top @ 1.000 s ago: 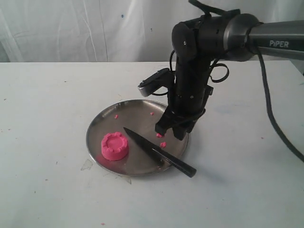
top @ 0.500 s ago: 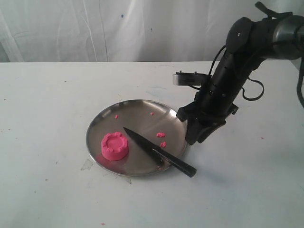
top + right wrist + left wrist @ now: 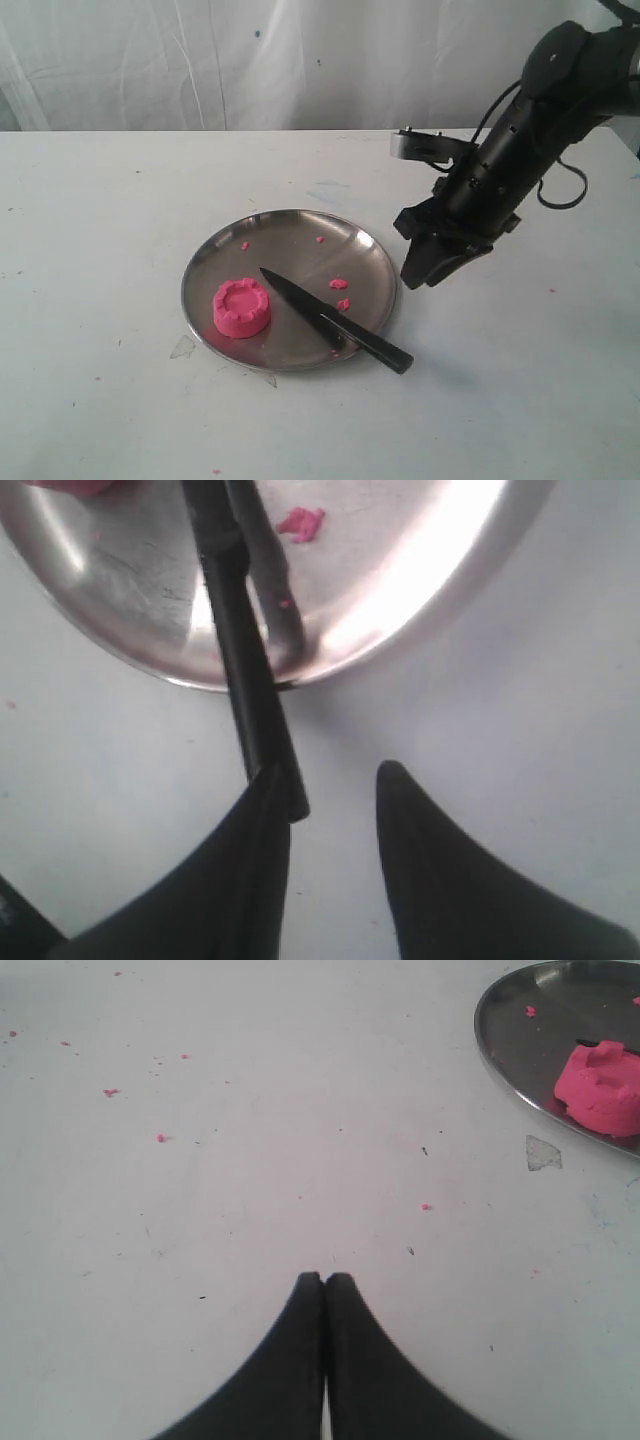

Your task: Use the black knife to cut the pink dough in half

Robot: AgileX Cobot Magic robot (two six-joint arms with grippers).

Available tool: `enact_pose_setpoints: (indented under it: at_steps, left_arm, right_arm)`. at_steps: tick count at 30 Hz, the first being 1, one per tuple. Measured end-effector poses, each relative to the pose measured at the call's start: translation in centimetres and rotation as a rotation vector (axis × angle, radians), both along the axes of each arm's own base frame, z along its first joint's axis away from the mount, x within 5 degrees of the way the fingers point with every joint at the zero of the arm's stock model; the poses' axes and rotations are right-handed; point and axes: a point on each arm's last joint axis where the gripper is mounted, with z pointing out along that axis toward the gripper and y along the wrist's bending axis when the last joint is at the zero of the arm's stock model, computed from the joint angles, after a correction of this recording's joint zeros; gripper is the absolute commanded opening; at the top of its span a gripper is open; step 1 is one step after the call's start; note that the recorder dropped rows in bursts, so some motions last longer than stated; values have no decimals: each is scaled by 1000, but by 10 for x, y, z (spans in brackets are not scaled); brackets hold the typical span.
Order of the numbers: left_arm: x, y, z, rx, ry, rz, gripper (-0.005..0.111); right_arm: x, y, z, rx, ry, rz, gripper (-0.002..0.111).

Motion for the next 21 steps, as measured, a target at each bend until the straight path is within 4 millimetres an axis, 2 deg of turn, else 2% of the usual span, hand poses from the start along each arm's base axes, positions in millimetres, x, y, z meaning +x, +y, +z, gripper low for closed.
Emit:
enact_pose_setpoints:
  at_steps: [4, 11, 16, 21]
  left_arm:
    - [0, 0, 0, 0, 0, 0, 0]
    - [0, 0, 0, 0, 0, 0, 0]
    - [0, 0, 0, 0, 0, 0, 0]
    - [0, 0, 0, 0, 0, 0, 0]
  right_arm:
    - [-8, 15, -3, 112, -4, 97, 31]
    - [-7, 18, -3, 136, -46, 136, 52]
    - [-5, 18, -12, 138, -22, 131, 52]
    - [-4, 20, -32, 143, 52, 144, 52]
